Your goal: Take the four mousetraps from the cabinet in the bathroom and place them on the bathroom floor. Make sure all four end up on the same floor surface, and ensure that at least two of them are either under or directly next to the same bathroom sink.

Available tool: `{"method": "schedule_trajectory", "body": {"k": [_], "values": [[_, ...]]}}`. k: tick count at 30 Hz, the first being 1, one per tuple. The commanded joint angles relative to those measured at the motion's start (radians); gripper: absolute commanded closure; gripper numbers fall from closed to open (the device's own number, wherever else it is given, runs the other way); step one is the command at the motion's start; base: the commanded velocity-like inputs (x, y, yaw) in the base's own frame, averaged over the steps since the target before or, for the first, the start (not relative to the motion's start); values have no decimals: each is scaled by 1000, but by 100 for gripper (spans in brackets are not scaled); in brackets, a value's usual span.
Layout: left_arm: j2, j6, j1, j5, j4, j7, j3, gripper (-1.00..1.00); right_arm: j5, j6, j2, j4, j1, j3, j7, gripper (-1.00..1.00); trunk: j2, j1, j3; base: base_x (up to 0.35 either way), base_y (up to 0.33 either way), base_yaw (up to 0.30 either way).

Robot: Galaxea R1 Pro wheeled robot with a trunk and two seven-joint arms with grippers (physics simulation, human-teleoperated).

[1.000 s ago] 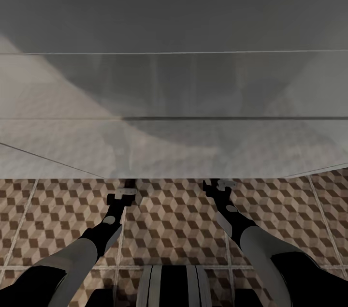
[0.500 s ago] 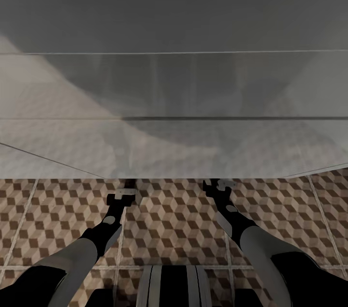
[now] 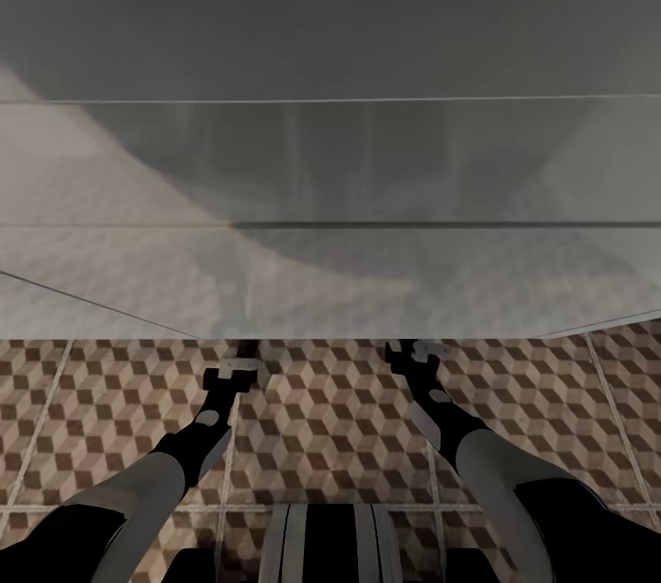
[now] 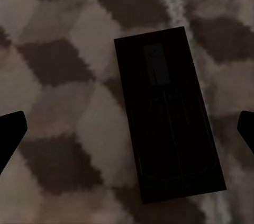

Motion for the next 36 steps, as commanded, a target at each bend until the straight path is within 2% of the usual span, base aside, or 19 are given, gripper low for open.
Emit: {"method": "schedule_trajectory", "body": {"k": [1, 7, 8, 36], "values": [[0, -2, -1, -6, 1, 11, -7, 100, -9, -3, 0, 1, -1, 9, -5, -100, 0, 0, 0, 0, 0, 0], [1, -2, -1, -6, 1, 10, -7, 100, -9, -3, 0, 1, -1, 9, -5, -100, 0, 0, 0, 0, 0, 0], [1, -3, -1, -6, 1, 10, -7, -100, -9, -3, 0, 1, -1, 9, -5, -100, 0, 0, 0, 0, 0, 0], [2, -4, -1, -7, 1, 10, -7, -100, -9, -4, 0, 1, -1, 9, -5, -100, 0, 0, 0, 0, 0, 0]]}}
